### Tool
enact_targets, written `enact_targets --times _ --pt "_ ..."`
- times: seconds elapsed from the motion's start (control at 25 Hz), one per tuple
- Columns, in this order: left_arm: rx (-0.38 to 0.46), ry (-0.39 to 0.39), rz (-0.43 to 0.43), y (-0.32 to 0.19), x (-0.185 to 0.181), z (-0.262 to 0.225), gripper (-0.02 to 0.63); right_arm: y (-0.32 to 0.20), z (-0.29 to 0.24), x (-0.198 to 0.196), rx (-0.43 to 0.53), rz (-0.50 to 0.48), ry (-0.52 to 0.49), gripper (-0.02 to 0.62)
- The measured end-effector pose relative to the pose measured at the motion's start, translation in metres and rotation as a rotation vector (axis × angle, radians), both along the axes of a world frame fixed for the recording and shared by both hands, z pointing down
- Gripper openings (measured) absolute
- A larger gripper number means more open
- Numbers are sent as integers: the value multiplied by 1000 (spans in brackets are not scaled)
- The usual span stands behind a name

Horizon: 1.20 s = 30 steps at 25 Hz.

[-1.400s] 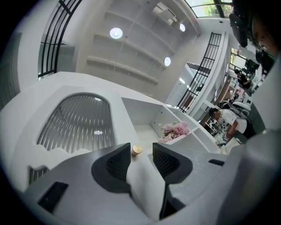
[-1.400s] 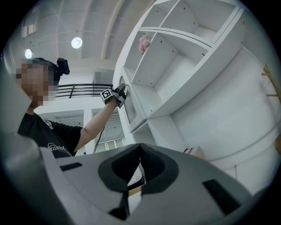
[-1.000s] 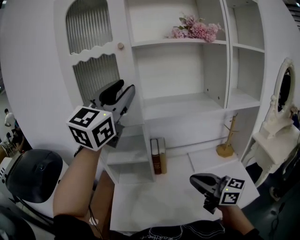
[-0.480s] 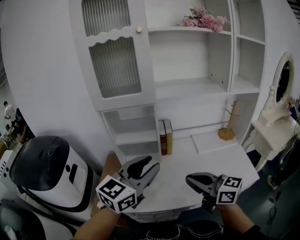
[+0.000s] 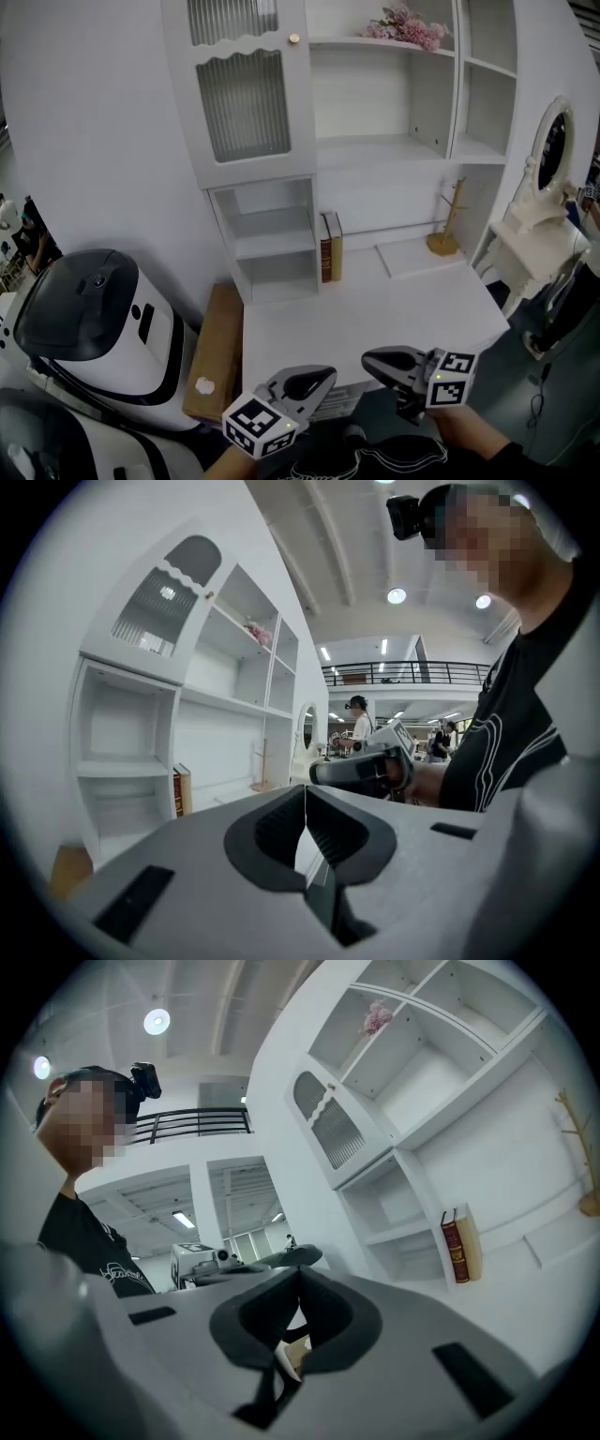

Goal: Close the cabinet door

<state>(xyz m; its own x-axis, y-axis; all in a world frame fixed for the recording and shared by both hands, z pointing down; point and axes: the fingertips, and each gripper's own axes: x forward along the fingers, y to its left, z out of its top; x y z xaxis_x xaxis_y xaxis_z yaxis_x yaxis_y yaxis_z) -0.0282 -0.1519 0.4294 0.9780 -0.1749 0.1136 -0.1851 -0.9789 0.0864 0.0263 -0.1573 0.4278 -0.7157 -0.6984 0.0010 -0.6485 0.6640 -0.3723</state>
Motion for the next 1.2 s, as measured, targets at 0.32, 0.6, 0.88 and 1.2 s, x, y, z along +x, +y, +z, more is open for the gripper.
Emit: enact_targets --times 0.32,0.6,0.88,1.2 --pt "-96 95 -101 6 -23 5 5 17 8 -12 -1 37 22 6" --pt "-122 109 -115 10 -24 8 5 23 17 -21 -10 29 15 6" --pt "-136 116 -126 4 -26 11 5 22 27 -18 -30 48 -5 6" --pt "-152 109 -133 1 -29 19 5 18 34 -26 -35 39 -5 6"
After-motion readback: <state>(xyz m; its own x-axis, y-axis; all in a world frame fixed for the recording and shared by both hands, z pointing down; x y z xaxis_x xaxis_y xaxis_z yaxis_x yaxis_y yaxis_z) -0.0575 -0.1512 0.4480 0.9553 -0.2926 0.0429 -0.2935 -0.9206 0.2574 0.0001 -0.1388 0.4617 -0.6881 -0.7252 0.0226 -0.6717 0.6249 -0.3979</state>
